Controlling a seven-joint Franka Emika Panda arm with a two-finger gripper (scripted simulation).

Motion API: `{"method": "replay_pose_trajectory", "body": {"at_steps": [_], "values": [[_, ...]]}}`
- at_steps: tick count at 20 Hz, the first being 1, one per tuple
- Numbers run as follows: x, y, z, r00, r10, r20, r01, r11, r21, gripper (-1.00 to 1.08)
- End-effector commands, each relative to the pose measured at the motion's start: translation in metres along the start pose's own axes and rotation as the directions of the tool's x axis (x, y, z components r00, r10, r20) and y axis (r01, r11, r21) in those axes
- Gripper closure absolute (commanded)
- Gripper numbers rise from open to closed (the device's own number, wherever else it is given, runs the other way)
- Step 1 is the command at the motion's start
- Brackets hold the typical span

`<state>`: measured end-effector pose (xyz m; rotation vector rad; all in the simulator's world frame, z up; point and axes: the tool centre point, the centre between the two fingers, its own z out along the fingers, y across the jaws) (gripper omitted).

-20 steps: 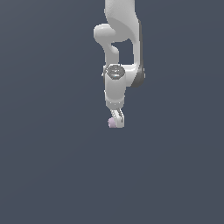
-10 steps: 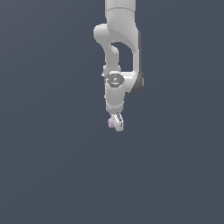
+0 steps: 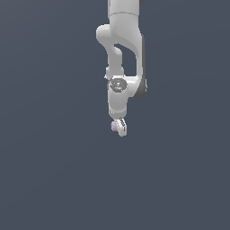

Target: Pick up the object and move it to a goal position.

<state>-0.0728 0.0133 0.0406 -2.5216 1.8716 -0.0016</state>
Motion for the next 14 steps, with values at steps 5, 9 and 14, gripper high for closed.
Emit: {"method": "replay_pose_trajectory", "body": {"at_steps": [5, 9, 14], "values": [[0.000, 0.001, 0.001, 1.000, 0.000, 0.000, 0.000, 1.000, -0.002, 1.08], [-0.001, -0.002, -0.002, 1.000, 0.000, 0.000, 0.000, 1.000, 0.000, 1.08], [-0.008, -0.012, -0.014, 1.000, 0.000, -0.001, 0.000, 1.000, 0.000, 1.08]]}}
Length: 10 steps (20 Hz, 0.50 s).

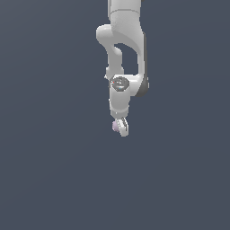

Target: Pick up the object and move it to a goal position.

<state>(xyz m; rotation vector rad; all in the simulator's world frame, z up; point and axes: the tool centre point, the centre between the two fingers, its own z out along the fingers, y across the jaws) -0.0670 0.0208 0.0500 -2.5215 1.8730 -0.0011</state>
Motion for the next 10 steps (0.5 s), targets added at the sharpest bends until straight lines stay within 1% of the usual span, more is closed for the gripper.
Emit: {"method": "replay_pose_trajectory", "body": {"at_steps": [1, 5, 10], "values": [[-0.005, -0.007, -0.008, 1.000, -0.001, 0.000, 0.001, 1.000, 0.001, 1.08], [-0.016, -0.023, -0.027, 1.000, 0.000, -0.001, 0.000, 1.000, 0.000, 1.08], [-0.035, -0.049, -0.059, 1.000, 0.000, -0.002, 0.000, 1.000, 0.000, 1.08]]}}
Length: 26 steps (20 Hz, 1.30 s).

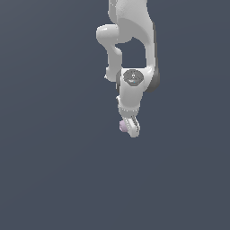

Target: Pick up the object and move it to a goal position.

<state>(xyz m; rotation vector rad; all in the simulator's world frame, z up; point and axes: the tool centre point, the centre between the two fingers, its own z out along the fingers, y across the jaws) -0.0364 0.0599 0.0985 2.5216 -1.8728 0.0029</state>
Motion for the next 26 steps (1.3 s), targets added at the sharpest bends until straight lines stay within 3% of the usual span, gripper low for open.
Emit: {"method": "replay_pose_trajectory", "body": {"at_steps": [1, 15, 26], "values": [[-0.010, -0.014, -0.017, 1.000, 0.000, -0.001, 0.000, 1.000, 0.000, 1.08], [-0.065, -0.095, -0.110, 1.000, 0.000, -0.001, 0.000, 1.000, -0.001, 1.08], [-0.090, -0.135, -0.153, 1.000, -0.001, 0.001, 0.001, 1.000, -0.001, 1.08]]}}
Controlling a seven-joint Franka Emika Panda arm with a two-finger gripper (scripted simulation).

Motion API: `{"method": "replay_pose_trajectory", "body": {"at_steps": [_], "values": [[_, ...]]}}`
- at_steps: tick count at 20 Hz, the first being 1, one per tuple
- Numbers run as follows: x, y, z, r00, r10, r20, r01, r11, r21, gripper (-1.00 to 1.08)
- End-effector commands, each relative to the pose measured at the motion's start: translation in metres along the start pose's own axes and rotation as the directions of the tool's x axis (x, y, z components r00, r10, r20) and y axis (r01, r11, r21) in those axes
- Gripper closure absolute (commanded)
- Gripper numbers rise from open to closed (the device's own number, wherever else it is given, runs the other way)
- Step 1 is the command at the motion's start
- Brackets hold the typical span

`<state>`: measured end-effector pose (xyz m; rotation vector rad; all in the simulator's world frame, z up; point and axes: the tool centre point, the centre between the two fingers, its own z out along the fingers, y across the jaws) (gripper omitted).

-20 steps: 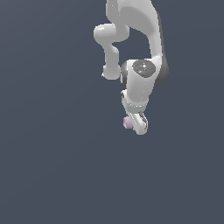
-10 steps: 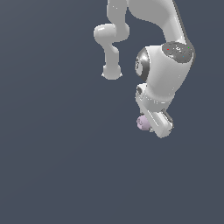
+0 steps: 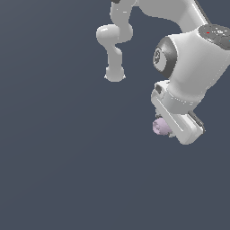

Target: Pick up the object and move it to a goal position.

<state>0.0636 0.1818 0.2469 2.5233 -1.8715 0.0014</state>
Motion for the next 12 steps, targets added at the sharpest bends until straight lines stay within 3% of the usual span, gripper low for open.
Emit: {"method": "replay_pose_trajectory", "body": {"at_steps": [1, 12], "values": [[-0.004, -0.006, -0.006, 1.000, 0.000, 0.000, 0.000, 1.000, -0.001, 1.08], [-0.009, -0.017, -0.016, 1.000, 0.000, 0.001, 0.000, 1.000, -0.001, 1.08]]}}
